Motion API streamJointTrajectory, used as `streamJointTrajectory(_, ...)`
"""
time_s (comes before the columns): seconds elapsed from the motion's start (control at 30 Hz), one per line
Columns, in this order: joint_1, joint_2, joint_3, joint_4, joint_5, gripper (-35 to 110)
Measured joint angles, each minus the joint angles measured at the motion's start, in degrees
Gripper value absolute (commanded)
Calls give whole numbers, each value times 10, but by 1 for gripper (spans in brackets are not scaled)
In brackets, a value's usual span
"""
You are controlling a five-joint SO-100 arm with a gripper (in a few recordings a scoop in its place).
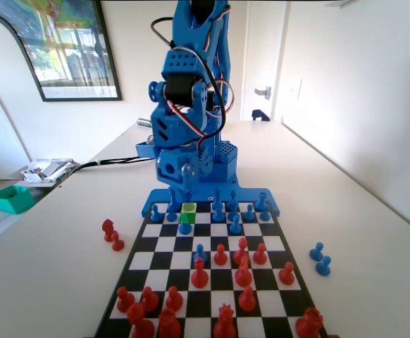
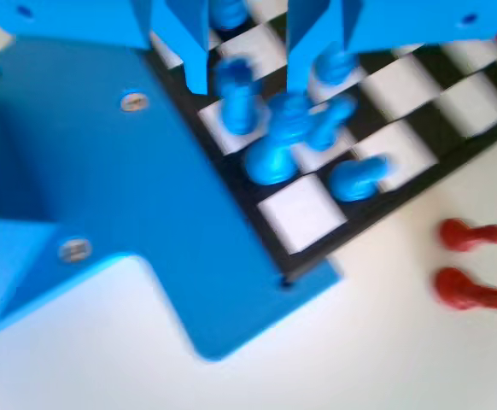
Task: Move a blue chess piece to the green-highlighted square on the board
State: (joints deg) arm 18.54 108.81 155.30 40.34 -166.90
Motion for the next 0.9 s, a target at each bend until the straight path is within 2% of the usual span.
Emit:
streamJointTrajectory(0.37,11,-9,36,-65,0,11)
streamJointTrajectory(0.53,4,-9,50,-85,0,1)
streamJointTrajectory(0.9,-1,-7,64,-116,0,1)
